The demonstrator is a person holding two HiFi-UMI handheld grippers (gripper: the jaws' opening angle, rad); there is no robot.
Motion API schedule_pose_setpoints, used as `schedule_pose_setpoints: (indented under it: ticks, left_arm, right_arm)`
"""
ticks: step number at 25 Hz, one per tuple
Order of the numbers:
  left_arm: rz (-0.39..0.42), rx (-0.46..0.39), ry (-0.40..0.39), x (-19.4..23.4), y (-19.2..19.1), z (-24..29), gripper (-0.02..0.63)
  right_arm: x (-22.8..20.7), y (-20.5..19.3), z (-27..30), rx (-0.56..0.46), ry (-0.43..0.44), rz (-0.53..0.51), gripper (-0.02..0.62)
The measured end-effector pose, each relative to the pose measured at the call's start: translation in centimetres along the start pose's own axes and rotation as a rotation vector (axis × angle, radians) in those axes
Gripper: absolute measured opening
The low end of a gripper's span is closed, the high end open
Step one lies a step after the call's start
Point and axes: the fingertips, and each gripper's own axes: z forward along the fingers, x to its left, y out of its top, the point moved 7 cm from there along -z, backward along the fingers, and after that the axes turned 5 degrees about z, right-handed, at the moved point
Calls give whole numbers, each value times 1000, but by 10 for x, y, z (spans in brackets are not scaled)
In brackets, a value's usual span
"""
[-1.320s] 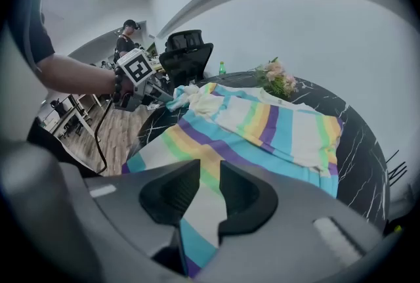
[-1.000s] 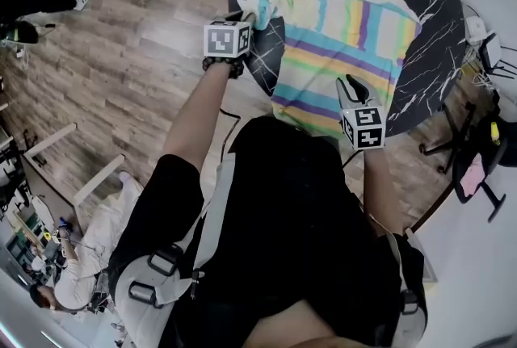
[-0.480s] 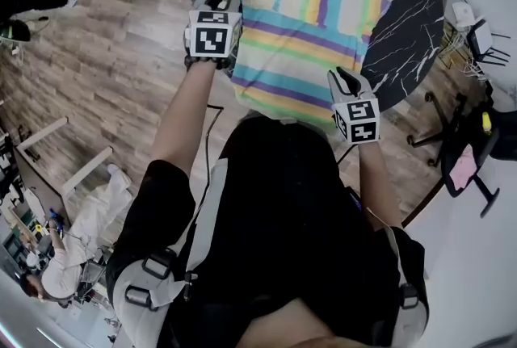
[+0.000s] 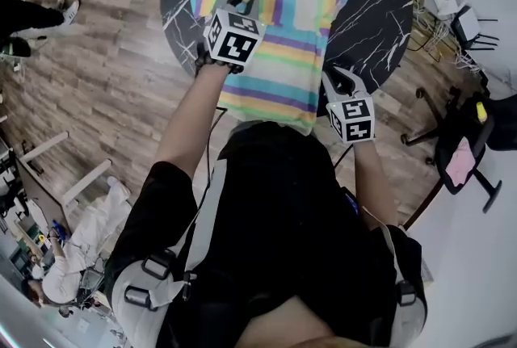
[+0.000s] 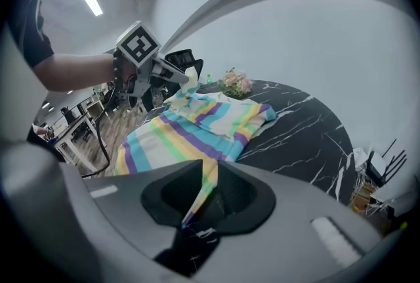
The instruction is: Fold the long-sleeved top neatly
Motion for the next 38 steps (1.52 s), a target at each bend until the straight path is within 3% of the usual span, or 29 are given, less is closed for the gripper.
schedule_pose_setpoints:
  ticks: [8, 14, 18, 19, 21, 24, 32, 38]
  left_arm:
    - [74, -22, -38, -63, 36, 23, 64]
    - [75, -25, -63, -93, 49, 44, 72]
    - [27, -30, -67, -104, 51, 57, 77]
    - [18, -35, -70, -106, 53, 59, 83]
    - [20, -45, -92, -114, 58, 62, 159]
    - [54, -54, -136, -126, 63, 63, 175]
    - [60, -26, -173, -119, 46, 61, 175]
    - [8, 2, -161, -95, 13, 40, 175]
  right_arm:
    - [-45, -38, -32, 31, -28, 53, 81]
    - [-72, -50, -48, 36, -52, 66, 80]
    - [-83, -58, -55, 43, -66, 79, 80]
    - [-85, -60, -56, 46, -69, 83, 80]
    - [-87, -62, -57, 48, -73, 90, 80]
    - [-86, -62, -57, 47, -75, 97, 80]
    - [-74, -54, -49, 39, -85, 87, 80]
    - [-53, -46, -36, 42, -70, 81, 80]
